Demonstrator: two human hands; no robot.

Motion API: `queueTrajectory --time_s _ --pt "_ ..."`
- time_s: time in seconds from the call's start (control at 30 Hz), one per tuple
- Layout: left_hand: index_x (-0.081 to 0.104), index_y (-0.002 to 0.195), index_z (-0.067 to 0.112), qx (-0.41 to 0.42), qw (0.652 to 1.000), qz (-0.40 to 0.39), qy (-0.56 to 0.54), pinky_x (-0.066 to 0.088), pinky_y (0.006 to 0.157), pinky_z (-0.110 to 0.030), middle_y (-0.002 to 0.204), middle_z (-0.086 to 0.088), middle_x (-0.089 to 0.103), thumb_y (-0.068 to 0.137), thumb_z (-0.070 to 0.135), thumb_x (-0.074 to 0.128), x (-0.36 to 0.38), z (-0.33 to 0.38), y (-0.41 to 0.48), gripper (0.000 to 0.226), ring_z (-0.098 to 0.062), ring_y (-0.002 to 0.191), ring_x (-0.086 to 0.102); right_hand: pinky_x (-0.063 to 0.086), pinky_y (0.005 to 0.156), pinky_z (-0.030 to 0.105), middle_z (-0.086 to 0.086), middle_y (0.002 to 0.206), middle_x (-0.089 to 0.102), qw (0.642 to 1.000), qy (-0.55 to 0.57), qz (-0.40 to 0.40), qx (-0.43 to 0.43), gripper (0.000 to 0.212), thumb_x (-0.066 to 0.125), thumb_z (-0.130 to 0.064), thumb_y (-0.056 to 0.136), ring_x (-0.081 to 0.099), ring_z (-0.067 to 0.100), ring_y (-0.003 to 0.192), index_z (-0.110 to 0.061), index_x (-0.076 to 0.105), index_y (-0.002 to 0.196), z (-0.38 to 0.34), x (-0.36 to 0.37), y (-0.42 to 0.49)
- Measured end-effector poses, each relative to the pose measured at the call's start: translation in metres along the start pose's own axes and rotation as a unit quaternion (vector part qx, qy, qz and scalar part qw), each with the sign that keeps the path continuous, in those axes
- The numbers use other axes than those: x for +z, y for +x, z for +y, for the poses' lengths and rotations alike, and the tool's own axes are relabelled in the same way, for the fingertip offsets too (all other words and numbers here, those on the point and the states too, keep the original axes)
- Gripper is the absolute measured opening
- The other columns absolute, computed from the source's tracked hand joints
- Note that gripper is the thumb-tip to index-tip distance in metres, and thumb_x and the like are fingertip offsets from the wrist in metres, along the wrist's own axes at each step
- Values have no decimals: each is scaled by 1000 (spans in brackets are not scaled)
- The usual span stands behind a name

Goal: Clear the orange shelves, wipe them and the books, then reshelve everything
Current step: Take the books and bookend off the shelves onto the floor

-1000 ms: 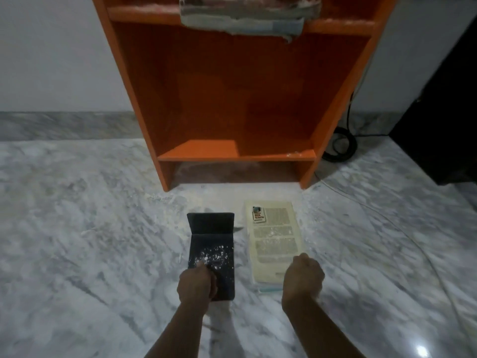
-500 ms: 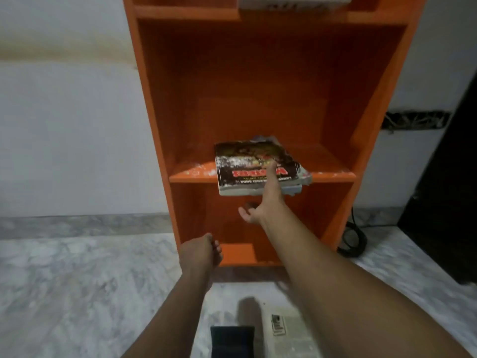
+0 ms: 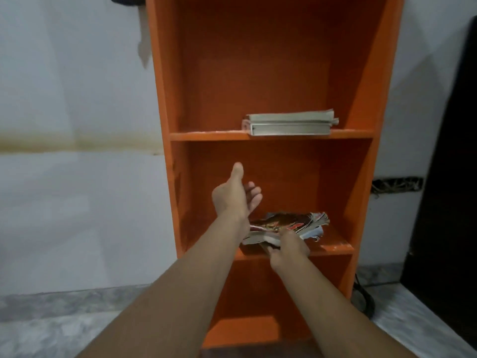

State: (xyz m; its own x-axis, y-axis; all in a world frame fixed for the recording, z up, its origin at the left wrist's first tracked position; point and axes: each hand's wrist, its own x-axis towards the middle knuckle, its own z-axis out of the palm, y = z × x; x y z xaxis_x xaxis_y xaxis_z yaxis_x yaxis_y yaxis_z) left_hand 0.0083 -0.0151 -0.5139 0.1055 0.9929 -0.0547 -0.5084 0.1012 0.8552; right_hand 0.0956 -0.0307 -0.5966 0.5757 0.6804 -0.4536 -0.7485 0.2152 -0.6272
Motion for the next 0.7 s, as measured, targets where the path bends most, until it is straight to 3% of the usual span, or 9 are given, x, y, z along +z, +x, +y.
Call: queueTrajectory --time_s 0.07,0.13,0.23,0.33,0.4,0.47,0.7 --pt "53 113 12 -41 995 -60 -63 60 83 -44 115 -14 63 81 54 70 37 16 0 56 -30 99 68 57 79 50 19 87 53 1000 13 -11 -6 15 56 5 91 60 37 88 -3 47 100 -17 5 -11" --pt "40 140 24 -72 988 -100 -90 53 92 -56 140 -19 46 70 66 73 72 29 -3 88 -43 121 53 57 77 48 21 88 56 999 26 -28 -7 14 57 8 88 61 35 81 0 46 93 -30 6 -17" --pt "23 151 25 -91 981 -91 -143 37 103 -68 155 -14 26 62 70 74 113 41 -1 111 -49 139 28 56 82 42 18 87 57 999 19 -38 -10 19 58 10 86 62 31 82 -4 46 82 -51 8 -17" --pt "33 145 18 -99 978 -23 -185 36 106 -65 141 -13 40 70 59 78 136 41 10 96 -43 133 38 56 75 41 17 85 56 998 16 -44 -39 13 55 7 89 61 29 75 1 43 93 -70 8 -13" --pt "47 125 13 -82 983 6 -165 48 99 -53 111 -10 51 80 42 75 143 37 16 60 -32 102 55 56 65 42 19 87 58 997 10 -46 -55 14 55 0 92 63 30 72 -2 46 102 -79 6 -9" --pt "48 106 12 -69 986 22 -151 56 88 -46 93 -7 51 84 32 69 146 38 18 37 -25 80 55 58 64 44 21 88 61 997 3 -47 -62 14 59 -2 92 66 32 71 0 50 102 -85 3 -6" --pt "44 93 9 -70 985 30 -152 59 81 -46 85 -8 50 83 25 69 142 45 5 30 -23 67 53 58 60 43 22 89 61 996 17 -45 -70 20 61 1 89 67 32 70 -1 53 107 -83 -17 -23"
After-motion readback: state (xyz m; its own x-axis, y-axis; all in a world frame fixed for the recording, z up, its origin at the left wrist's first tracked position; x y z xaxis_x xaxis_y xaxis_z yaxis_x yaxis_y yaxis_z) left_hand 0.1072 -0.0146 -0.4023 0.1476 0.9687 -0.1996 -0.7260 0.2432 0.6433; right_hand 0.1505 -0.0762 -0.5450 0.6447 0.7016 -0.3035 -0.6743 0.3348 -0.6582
